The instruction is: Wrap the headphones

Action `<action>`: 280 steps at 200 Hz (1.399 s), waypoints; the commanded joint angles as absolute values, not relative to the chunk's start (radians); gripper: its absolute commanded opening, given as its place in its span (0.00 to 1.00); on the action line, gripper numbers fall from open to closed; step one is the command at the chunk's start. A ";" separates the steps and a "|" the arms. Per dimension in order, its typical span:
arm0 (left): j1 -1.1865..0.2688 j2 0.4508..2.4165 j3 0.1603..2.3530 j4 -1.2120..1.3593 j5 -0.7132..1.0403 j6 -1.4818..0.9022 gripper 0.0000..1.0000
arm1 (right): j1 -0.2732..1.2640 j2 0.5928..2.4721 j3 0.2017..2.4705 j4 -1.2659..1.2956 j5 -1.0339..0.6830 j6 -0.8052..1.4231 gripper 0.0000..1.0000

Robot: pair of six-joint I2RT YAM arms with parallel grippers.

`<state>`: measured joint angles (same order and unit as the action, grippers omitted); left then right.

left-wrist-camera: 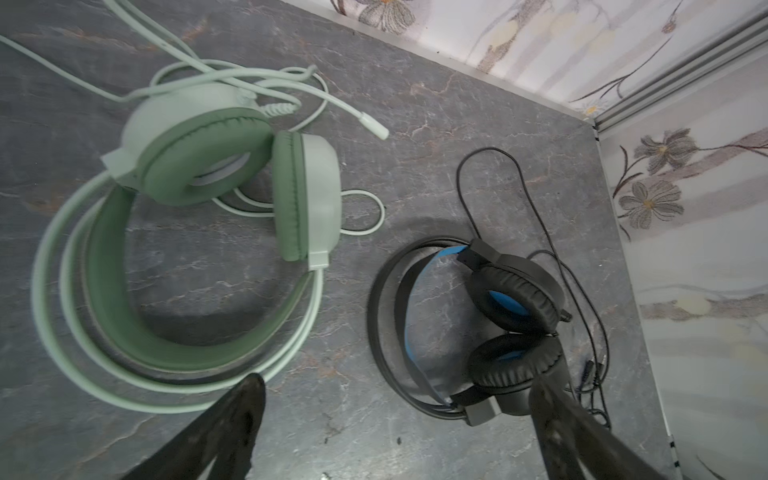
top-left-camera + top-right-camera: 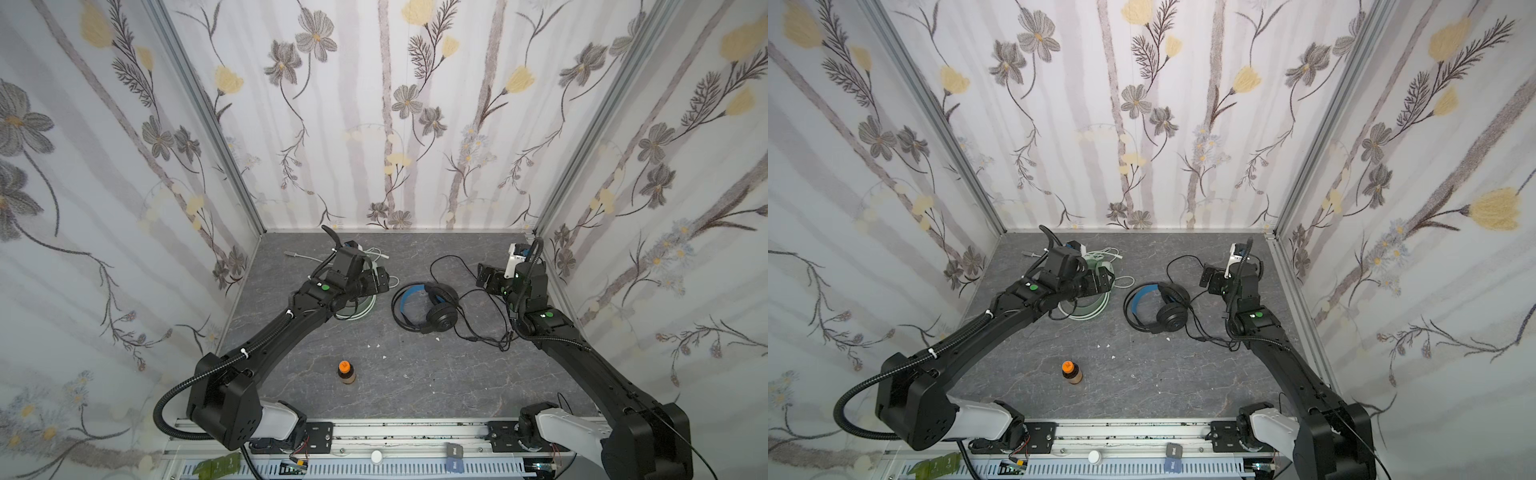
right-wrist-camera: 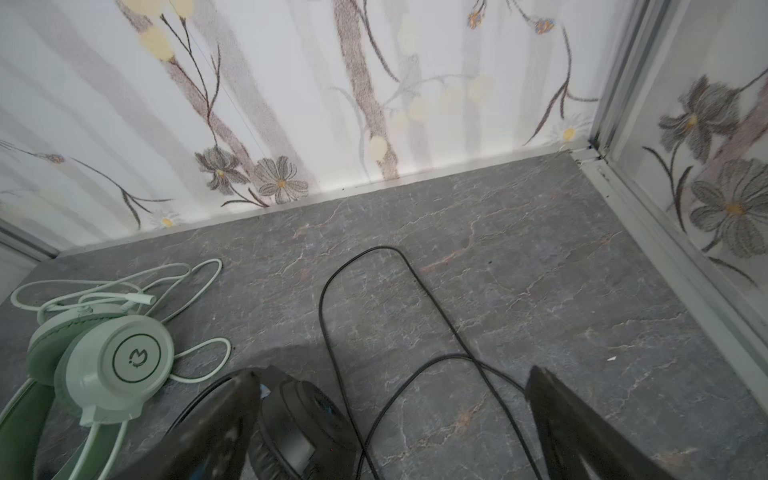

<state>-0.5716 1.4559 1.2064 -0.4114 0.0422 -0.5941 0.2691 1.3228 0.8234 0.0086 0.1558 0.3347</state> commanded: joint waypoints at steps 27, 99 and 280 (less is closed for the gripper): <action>-0.690 1.732 1.491 -0.715 0.027 -0.722 0.96 | 0.309 1.382 0.880 -0.140 0.144 0.396 1.00; -0.733 2.083 1.792 -0.907 -0.028 -0.686 0.85 | 0.320 1.382 0.882 -0.224 0.088 0.374 1.00; -0.701 2.321 1.882 -0.996 -0.091 -0.787 0.62 | 0.337 1.278 0.915 -0.350 -0.045 0.179 1.00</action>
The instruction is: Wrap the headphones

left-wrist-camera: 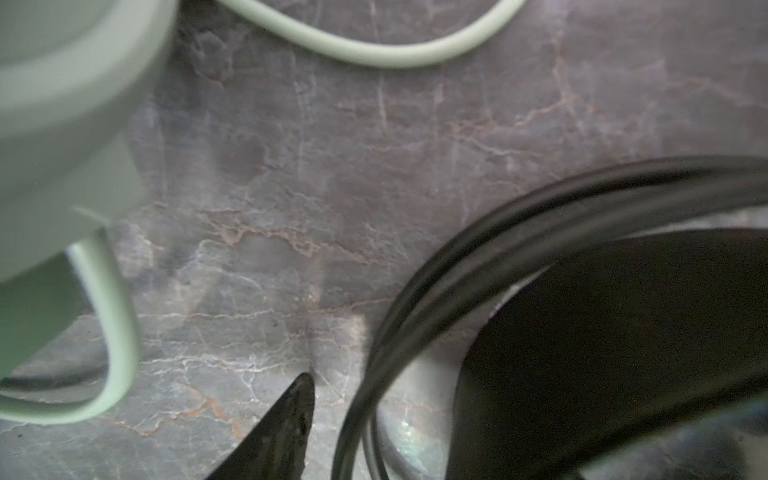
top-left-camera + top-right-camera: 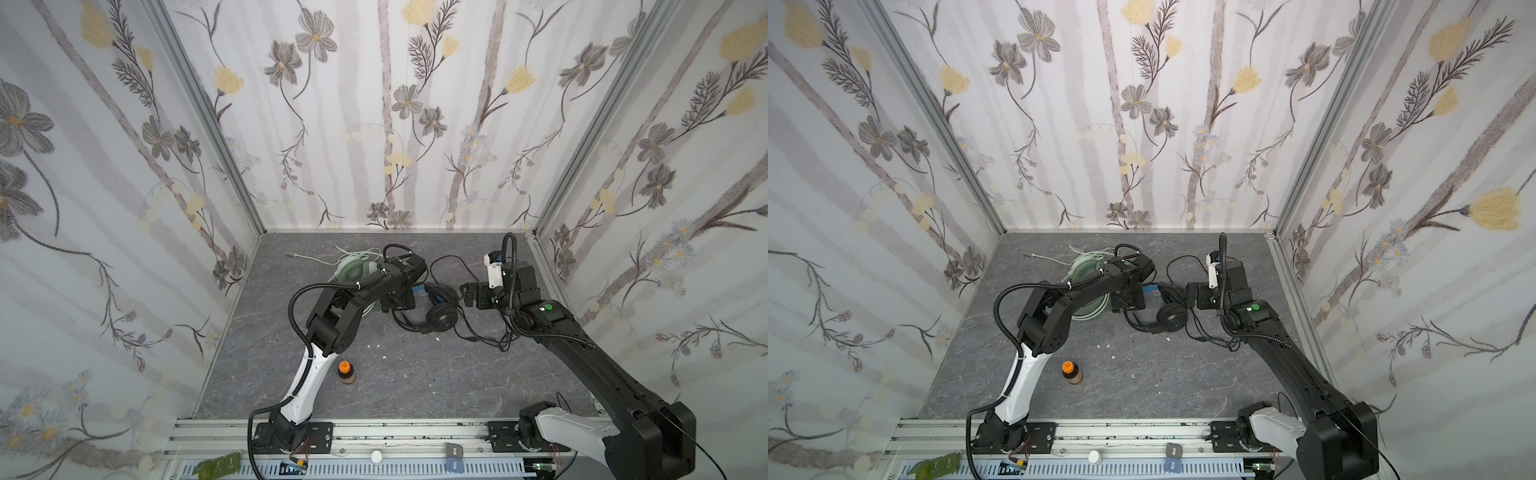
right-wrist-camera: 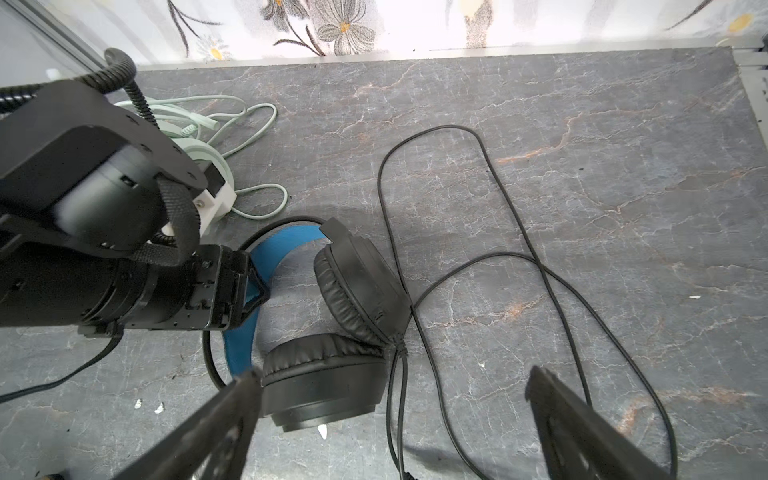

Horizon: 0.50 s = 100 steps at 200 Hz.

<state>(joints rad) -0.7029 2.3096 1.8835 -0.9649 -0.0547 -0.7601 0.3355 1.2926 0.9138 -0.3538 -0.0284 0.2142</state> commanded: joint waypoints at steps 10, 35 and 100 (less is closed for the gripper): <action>-0.703 2.319 1.870 -0.987 -0.094 -0.787 0.61 | 0.337 1.275 0.914 -0.350 -0.039 0.180 1.00; -0.703 2.326 1.852 -0.973 -0.090 -0.781 0.57 | 0.337 1.257 0.926 -0.367 -0.030 0.187 1.00; -0.704 2.302 1.810 -0.881 -0.028 -0.758 0.32 | 0.343 1.277 0.983 -0.349 0.014 0.218 1.00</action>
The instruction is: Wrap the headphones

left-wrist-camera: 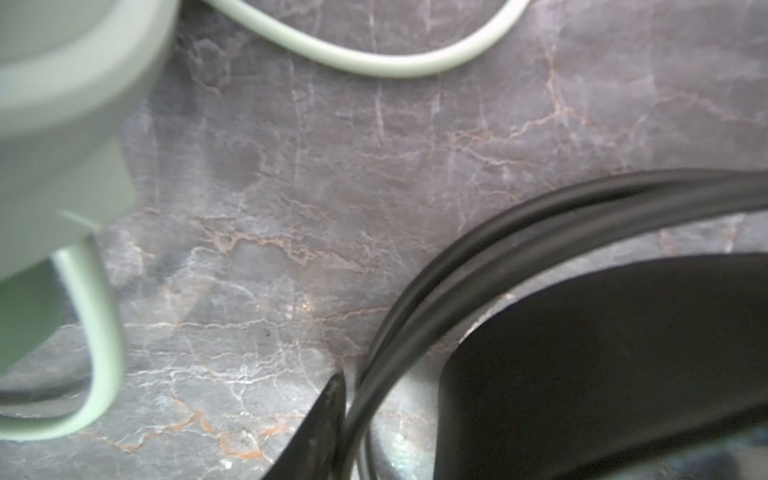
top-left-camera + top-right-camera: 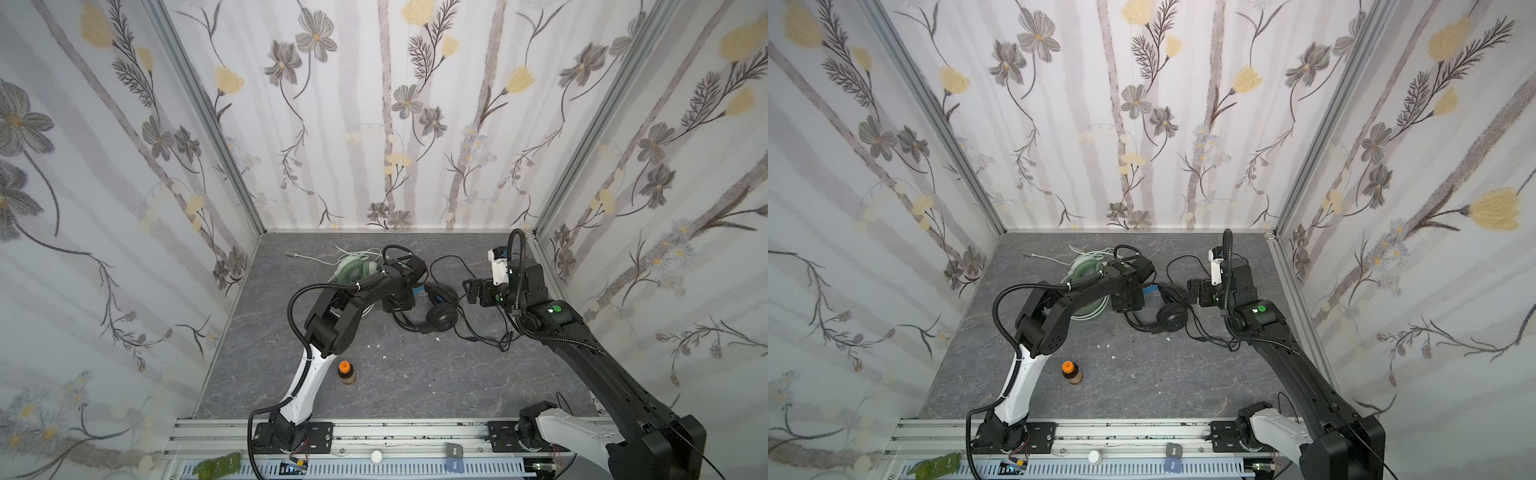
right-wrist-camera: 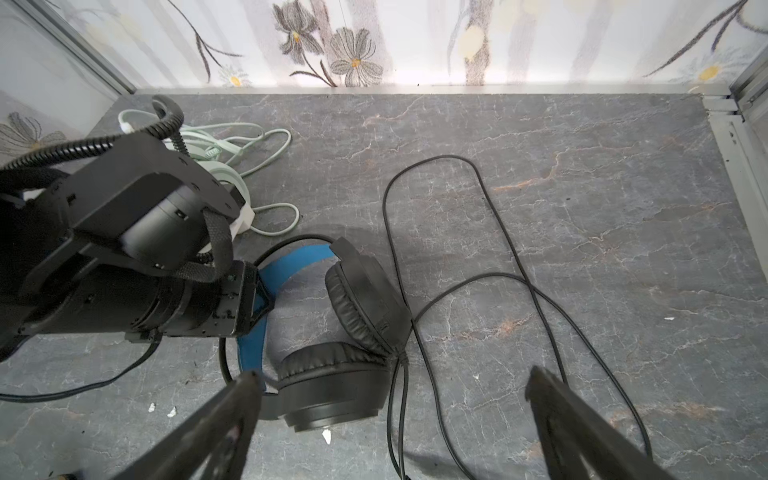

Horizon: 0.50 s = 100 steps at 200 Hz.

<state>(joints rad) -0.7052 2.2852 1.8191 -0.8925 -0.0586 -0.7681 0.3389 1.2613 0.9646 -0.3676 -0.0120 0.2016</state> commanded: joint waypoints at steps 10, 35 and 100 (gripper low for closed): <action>-0.704 2.303 1.812 -0.870 -0.024 -0.756 0.29 | 0.345 1.292 1.001 -0.359 0.007 0.218 1.00; -0.704 2.312 1.827 -0.881 -0.035 -0.760 0.15 | 0.346 1.307 1.036 -0.371 -0.005 0.192 1.00; -0.715 2.269 1.796 -0.888 -0.100 -0.795 0.00 | 0.348 1.299 1.023 -0.364 -0.080 0.137 1.00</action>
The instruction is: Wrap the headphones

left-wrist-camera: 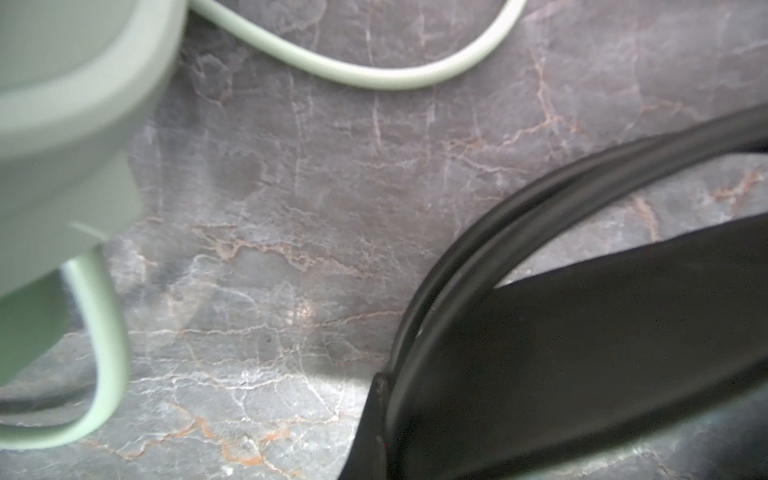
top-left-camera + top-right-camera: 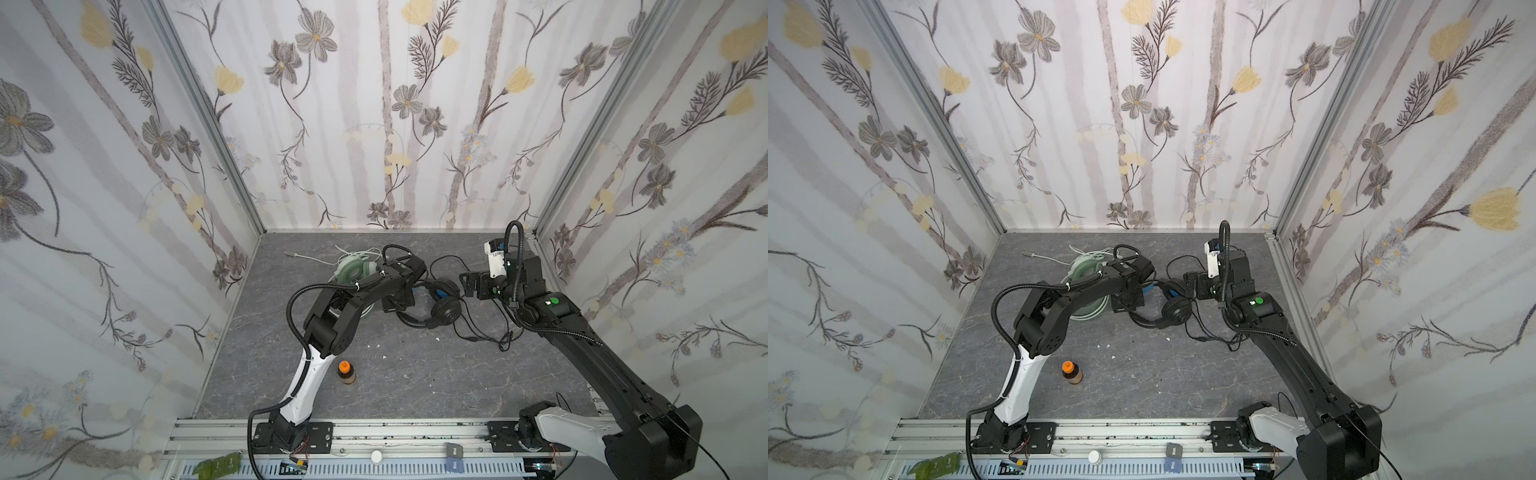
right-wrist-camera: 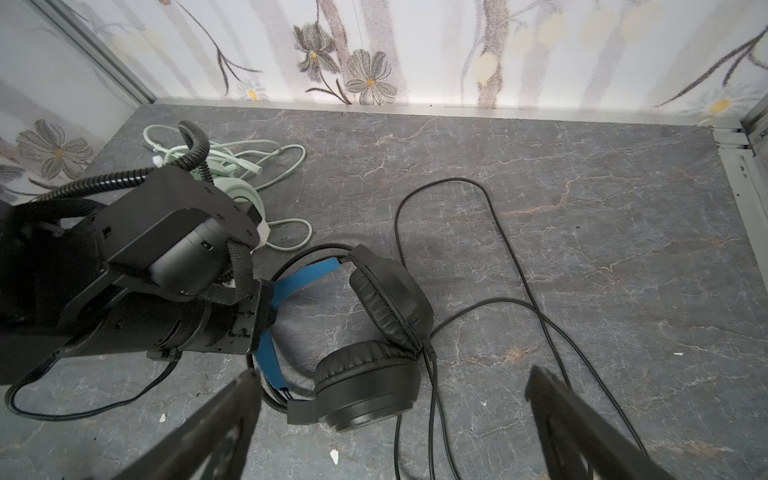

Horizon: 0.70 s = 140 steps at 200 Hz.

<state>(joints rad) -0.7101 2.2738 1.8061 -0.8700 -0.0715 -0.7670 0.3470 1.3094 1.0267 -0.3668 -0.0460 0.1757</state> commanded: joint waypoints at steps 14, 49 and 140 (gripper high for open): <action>-0.717 2.252 1.796 -0.890 -0.120 -0.789 0.00 | 0.348 1.282 1.010 -0.354 -0.091 0.119 1.00; -0.717 2.219 1.835 -0.921 -0.175 -0.719 0.00 | 0.346 1.253 0.977 -0.321 -0.138 0.054 1.00; -0.735 2.135 2.058 -1.083 -0.309 -0.527 0.00 | 0.347 1.142 0.917 -0.226 -0.262 0.048 1.00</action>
<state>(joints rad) -0.7261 2.1567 2.0083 -1.0317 -0.2470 -0.5888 0.3466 1.1553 0.9066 -0.2729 -0.2314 0.0601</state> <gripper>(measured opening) 0.063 0.996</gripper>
